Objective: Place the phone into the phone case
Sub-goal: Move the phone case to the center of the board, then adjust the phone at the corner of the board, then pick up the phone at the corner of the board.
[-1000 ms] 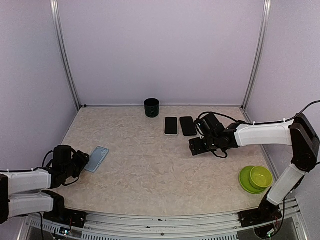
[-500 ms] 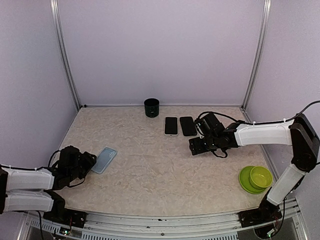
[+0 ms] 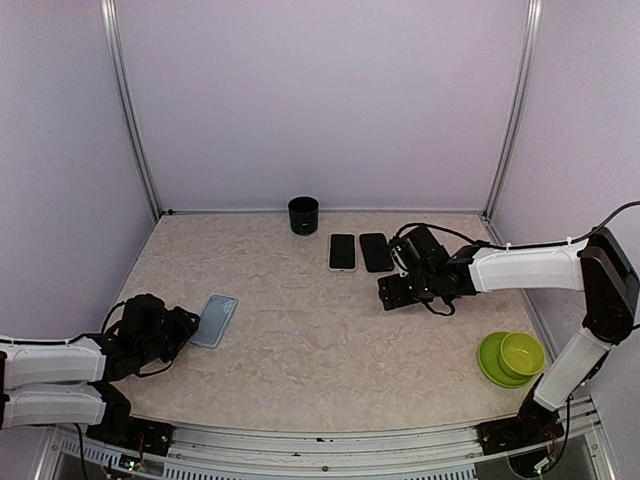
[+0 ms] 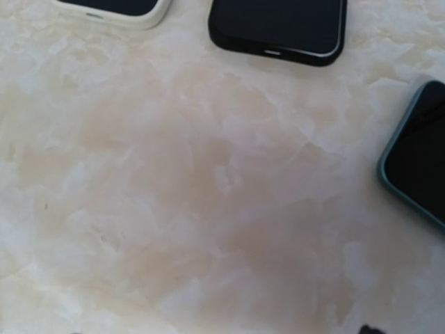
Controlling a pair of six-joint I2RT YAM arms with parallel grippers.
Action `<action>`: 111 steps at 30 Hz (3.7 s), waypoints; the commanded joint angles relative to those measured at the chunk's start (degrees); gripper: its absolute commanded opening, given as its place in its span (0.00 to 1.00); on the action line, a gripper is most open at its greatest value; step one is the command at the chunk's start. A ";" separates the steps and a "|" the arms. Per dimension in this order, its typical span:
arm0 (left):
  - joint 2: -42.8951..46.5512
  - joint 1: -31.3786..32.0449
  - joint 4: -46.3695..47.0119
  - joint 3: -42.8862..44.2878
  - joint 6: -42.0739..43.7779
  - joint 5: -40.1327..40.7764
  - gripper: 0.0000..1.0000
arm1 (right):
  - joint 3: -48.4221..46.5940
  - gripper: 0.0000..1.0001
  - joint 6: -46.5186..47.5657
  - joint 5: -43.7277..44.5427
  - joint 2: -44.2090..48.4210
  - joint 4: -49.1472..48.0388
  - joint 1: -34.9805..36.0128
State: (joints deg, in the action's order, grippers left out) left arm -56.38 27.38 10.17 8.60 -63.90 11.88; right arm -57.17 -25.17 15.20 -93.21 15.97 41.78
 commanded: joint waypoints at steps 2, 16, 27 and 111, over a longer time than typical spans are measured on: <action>1.42 0.30 -5.16 2.95 2.95 7.13 0.68 | -0.73 0.84 -0.14 0.59 -0.48 -0.34 -0.34; -11.14 1.67 4.66 1.96 4.44 1.43 0.68 | -0.75 0.88 1.42 3.01 -0.25 2.90 -8.52; -15.89 9.88 7.23 4.38 2.30 1.57 0.67 | -4.27 0.89 1.00 -2.08 -2.12 1.86 -19.98; -9.97 16.09 4.39 6.60 1.13 4.29 0.67 | -13.14 0.77 12.01 -8.54 -22.76 6.54 -18.59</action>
State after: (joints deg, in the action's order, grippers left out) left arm -66.00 43.18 13.50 15.05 -62.76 16.64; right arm -70.89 -14.24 6.04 -113.10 18.65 22.48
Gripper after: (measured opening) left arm 0.669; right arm 0.792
